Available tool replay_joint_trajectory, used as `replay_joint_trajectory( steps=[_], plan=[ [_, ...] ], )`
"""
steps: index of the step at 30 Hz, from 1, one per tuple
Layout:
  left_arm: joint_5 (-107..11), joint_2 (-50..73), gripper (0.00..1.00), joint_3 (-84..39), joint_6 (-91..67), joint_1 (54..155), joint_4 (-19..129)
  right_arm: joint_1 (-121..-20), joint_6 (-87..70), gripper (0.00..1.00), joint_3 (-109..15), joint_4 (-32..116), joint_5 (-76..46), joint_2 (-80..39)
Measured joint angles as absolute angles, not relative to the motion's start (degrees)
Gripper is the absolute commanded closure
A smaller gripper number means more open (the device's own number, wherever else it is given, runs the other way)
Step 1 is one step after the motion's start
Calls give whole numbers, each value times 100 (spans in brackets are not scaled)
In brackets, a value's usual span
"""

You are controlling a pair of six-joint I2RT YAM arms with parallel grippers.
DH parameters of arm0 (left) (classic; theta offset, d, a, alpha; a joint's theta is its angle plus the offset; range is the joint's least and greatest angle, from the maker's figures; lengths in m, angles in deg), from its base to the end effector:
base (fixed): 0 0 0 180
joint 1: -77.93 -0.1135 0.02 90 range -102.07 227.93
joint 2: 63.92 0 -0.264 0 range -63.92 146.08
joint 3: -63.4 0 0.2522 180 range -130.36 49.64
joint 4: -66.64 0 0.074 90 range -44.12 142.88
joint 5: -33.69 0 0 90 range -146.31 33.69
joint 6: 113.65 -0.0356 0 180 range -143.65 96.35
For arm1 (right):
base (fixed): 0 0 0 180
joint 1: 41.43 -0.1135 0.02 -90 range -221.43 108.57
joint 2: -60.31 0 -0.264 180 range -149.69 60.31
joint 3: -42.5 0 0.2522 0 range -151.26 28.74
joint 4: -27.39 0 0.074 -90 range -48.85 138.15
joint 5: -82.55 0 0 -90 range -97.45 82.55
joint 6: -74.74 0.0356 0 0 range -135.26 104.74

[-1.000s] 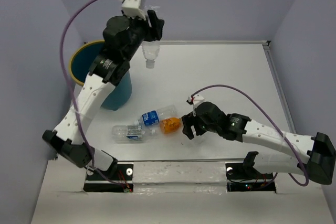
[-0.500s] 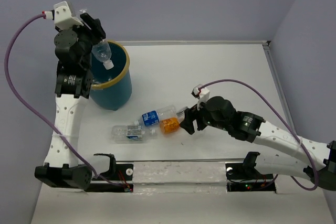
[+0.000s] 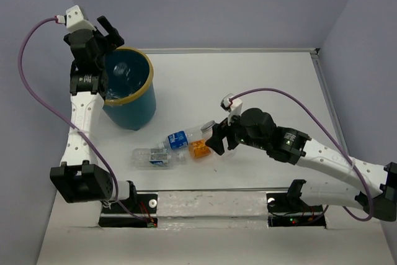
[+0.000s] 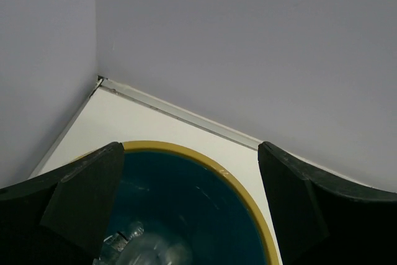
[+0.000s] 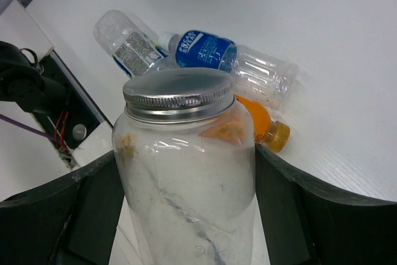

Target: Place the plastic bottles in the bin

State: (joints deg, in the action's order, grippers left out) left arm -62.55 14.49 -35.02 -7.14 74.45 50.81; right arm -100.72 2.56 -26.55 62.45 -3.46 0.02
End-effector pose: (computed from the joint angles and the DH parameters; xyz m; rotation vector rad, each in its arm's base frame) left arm 0.3122 0.0229 0.4664 -0.3462 1.4586 -0.1016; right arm 0.1230 0.2022 0.3327 -0.7068 1.9964 0.7621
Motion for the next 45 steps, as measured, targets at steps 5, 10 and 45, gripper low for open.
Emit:
replay_joint_trajectory(
  steps=[5, 10, 45],
  plan=[
    [-6030, 982, 1, -3133, -596, 7445, 5177, -10074, 90, 37, -3140, 5998, -412, -323],
    [-5547, 361, 1, -2792, -429, 7447, 5357, -10076, -76, 37, -3914, 5555, -562, -927],
    [-5969, -926, 1, -2112, -1168, 7685, 2620, -9869, 195, 42, -10779, 2694, -449, -6797]
  ],
)
